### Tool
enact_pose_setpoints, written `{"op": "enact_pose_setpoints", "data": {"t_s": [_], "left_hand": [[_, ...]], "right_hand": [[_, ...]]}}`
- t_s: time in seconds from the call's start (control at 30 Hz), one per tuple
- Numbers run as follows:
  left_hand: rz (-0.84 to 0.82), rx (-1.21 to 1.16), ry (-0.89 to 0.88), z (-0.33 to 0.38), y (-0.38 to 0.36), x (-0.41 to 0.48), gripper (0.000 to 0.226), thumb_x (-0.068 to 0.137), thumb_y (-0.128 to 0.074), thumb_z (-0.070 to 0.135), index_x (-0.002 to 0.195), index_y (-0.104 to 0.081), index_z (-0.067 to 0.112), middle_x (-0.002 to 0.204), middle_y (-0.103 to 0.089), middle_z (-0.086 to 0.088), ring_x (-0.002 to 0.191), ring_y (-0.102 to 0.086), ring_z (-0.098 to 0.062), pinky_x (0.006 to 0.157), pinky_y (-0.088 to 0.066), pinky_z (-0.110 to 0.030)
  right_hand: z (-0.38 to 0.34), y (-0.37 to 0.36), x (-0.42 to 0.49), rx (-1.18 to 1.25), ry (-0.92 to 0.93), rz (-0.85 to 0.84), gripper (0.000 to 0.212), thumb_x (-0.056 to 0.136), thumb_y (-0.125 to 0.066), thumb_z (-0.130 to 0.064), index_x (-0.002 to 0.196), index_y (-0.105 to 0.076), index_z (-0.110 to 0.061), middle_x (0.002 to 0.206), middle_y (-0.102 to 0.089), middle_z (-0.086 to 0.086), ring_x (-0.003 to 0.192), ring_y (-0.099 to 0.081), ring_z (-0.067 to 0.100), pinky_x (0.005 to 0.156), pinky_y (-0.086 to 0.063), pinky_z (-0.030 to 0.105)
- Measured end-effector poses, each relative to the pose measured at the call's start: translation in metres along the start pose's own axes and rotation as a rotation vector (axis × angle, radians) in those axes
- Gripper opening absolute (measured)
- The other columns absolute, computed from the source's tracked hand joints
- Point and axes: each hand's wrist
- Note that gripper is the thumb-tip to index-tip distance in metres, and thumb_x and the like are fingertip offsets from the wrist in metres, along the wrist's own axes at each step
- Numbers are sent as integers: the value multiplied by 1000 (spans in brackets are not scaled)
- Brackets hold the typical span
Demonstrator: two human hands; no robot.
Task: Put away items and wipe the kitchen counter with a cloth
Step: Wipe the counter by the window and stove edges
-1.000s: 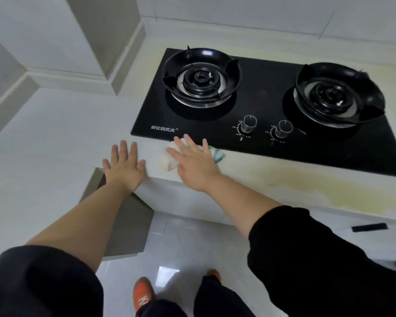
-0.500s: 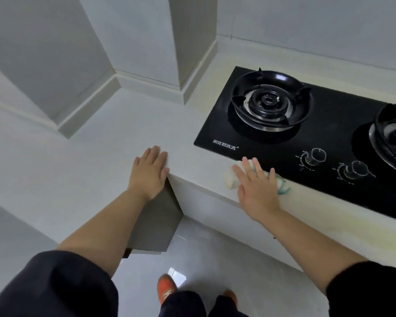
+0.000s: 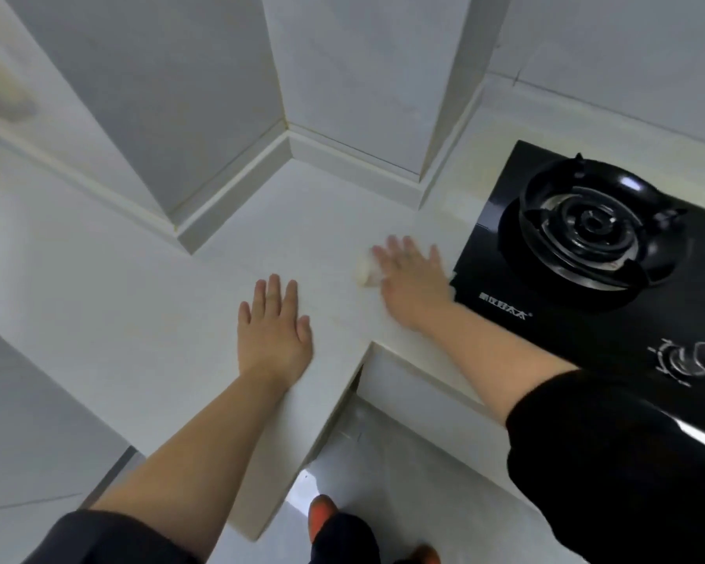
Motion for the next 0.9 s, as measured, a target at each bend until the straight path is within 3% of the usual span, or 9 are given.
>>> {"op": "enact_pose_setpoints", "data": {"t_s": [0.07,0.13,0.3,0.47,0.9], "left_hand": [[-14,7,1,3,1,5,59,99,-17,39,153,-1,19,160,7,-6,147,10,-25,118,0,-45],[-22,11,-14,9,3,16,60,99,-16,40,152,1,18,160,8,-8,146,12,-27,117,1,-47],[-30,16,-85,35,9,63,61,99,-14,39,152,2,15,159,9,-10,146,12,-28,119,1,-46],[-49,4,-107,74,11,106,60,99,-11,40,152,6,17,160,11,-6,145,13,-31,119,0,-46],[14,-139,337,165,18,198,66,96,-13,36,149,3,-2,158,7,-18,145,9,-35,117,-2,-51]], "right_hand": [[7,5,19,-8,-231,-17,58,100,-20,-30,152,4,-19,160,8,8,146,5,30,117,4,51],[-2,3,22,-11,-322,-17,61,100,-19,-31,152,7,-12,159,10,14,146,6,34,118,4,48],[19,3,7,-106,-163,-5,59,101,-18,-31,151,5,-10,159,9,11,146,8,29,117,4,48],[35,9,26,-109,-307,-45,61,100,-19,-34,151,2,-8,159,3,12,147,4,29,115,2,52],[140,36,137,26,-233,-68,63,99,-25,-30,151,2,-8,159,5,12,147,6,27,117,2,50]]}}
Point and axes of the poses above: each hand's wrist, its own x-axis towards the middle knuckle, its own y-axis out of the back of the hand, z = x × y
